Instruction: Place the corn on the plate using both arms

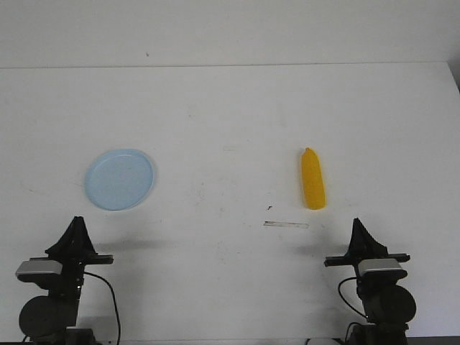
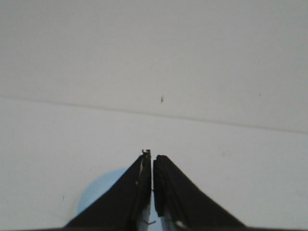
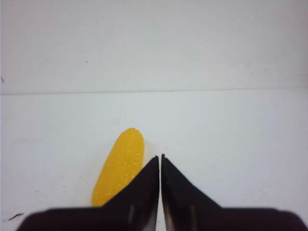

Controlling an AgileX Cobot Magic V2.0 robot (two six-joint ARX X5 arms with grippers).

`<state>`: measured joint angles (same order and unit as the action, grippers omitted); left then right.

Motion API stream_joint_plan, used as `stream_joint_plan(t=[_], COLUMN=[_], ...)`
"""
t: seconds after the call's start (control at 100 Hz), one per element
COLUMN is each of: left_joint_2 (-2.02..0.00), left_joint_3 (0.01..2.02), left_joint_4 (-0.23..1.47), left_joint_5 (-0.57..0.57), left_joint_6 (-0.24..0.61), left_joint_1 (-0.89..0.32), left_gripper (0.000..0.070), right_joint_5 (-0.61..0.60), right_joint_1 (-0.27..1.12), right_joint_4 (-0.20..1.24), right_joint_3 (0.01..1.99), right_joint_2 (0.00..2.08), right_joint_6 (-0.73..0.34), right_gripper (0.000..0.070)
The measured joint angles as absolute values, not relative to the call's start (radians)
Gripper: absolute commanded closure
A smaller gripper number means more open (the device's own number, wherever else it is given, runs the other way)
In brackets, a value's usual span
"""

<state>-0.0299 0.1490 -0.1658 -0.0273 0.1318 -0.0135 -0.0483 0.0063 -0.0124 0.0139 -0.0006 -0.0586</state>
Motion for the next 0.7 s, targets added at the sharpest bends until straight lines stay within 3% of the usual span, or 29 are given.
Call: stream_joint_plan(t=[0.16, 0.4, 0.7], left_joint_2=[-0.089, -0.302, -0.662], left_joint_3=[0.263, 0.471, 0.741], left_joint_4=[-0.141, -0.012, 0.197], left_joint_5=[-0.027, -0.029, -0.029], left_joint_6=[0.11, -0.009, -0.012], left_joint_1=[-0.014, -0.014, -0.014], left_gripper=[0.0699, 0.0699, 0.0699], right_joint_5=[-0.048, -0.048, -0.048], right_joint_1=[0.006, 0.006, 0.006], right_joint_4=[-0.012, -0.012, -0.012], right_joint_3=[0.014, 0.014, 0.014], right_joint_2=[0.0, -0.001, -0.001], right_joint_6=[-0.059, -0.059, -0.059], right_gripper=[0.0695, 0.0695, 0.0695])
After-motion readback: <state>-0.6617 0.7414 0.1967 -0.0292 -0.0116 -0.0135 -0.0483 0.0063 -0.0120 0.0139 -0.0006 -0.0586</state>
